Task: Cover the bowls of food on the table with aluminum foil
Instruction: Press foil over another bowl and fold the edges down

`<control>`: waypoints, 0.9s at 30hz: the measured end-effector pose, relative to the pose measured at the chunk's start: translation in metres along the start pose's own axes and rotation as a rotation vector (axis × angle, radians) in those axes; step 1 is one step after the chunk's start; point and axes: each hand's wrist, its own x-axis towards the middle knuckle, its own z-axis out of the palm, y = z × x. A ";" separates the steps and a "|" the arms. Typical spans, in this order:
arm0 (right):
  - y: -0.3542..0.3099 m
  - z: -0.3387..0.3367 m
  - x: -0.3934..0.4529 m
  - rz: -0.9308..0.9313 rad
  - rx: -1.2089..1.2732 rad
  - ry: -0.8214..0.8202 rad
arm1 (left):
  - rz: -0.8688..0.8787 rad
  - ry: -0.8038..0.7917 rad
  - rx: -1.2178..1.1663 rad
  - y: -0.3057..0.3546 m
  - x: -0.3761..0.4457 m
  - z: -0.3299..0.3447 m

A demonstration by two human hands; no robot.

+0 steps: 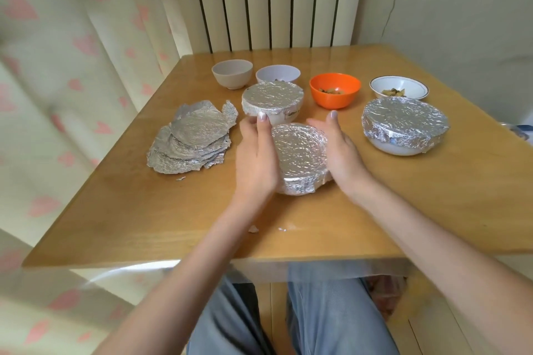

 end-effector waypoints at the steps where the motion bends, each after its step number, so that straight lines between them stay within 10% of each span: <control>1: 0.001 -0.003 0.002 0.010 0.025 -0.045 | 0.000 0.044 -0.014 0.001 -0.006 0.004; 17: -0.011 0.042 -0.037 0.043 0.257 0.582 | -0.167 -0.464 -0.360 0.004 0.041 -0.013; 27: -0.012 0.015 -0.005 0.145 0.014 0.274 | -0.164 -0.021 -0.139 -0.008 0.023 0.000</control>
